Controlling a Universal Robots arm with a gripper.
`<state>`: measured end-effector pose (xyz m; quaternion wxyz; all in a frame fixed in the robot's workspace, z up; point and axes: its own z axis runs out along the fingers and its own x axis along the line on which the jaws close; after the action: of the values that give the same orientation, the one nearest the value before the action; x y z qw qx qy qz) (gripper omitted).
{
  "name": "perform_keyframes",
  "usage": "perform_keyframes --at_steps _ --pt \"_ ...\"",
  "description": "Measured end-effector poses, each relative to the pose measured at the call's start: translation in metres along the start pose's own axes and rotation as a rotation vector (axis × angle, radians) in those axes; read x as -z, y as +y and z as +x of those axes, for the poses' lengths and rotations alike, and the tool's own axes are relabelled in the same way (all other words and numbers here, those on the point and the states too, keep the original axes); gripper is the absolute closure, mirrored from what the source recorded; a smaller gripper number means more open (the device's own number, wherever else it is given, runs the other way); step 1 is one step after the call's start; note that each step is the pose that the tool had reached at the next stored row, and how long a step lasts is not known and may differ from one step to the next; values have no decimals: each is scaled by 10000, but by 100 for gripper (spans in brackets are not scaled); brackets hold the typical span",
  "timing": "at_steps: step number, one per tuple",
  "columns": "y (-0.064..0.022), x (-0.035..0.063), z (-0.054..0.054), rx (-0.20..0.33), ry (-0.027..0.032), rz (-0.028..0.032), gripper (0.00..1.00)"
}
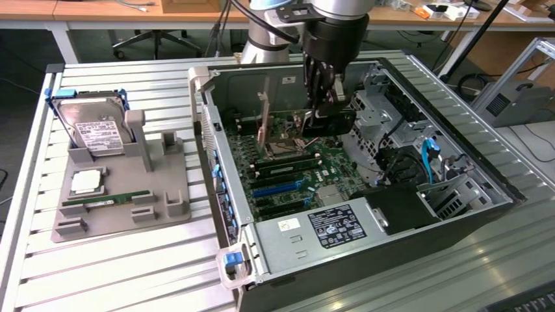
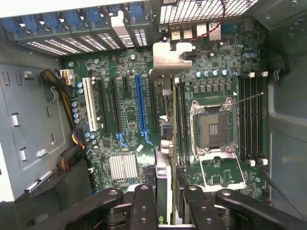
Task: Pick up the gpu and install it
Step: 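Insert the gpu into the slot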
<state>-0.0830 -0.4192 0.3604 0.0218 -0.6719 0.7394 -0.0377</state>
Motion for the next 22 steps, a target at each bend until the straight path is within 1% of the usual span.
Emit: perform_keyframes --at_steps 22 --pt "5 -95 35 8 0 0 73"
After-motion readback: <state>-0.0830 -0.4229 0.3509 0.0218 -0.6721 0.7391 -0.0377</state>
